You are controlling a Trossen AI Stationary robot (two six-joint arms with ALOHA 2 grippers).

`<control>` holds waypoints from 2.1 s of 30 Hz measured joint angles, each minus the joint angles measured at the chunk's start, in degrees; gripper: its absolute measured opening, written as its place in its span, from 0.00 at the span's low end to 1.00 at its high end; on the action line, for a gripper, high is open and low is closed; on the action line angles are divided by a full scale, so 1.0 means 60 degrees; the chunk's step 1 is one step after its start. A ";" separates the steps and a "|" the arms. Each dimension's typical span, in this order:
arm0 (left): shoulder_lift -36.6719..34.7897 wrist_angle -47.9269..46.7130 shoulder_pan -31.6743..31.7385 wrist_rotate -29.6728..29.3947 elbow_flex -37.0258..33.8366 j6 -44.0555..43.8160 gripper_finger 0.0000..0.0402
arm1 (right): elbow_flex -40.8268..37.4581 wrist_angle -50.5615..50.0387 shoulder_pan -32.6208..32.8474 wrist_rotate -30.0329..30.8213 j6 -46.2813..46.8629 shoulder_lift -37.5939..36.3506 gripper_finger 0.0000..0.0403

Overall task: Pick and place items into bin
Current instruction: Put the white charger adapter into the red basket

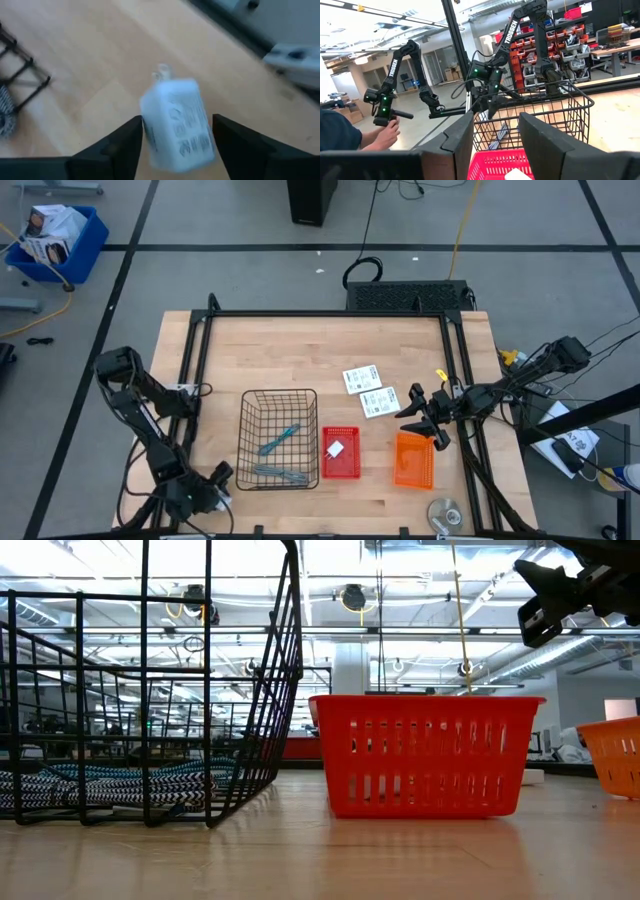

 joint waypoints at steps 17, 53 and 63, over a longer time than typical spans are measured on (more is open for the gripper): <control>0.0357 0.4250 0.0011 -0.0163 -0.1894 -0.0083 0.60 | -0.0003 0.0001 0.0000 0.0000 0.0000 -0.0004 0.38; -0.0816 0.4542 -0.0663 -0.1091 -0.1868 0.0004 0.52 | -0.0001 0.0004 0.0000 0.0000 0.0001 0.0000 0.38; -0.2196 0.5171 -0.0787 -0.1983 -0.1865 0.1900 0.45 | -0.0004 0.0004 0.0000 0.0000 0.0004 0.0000 0.38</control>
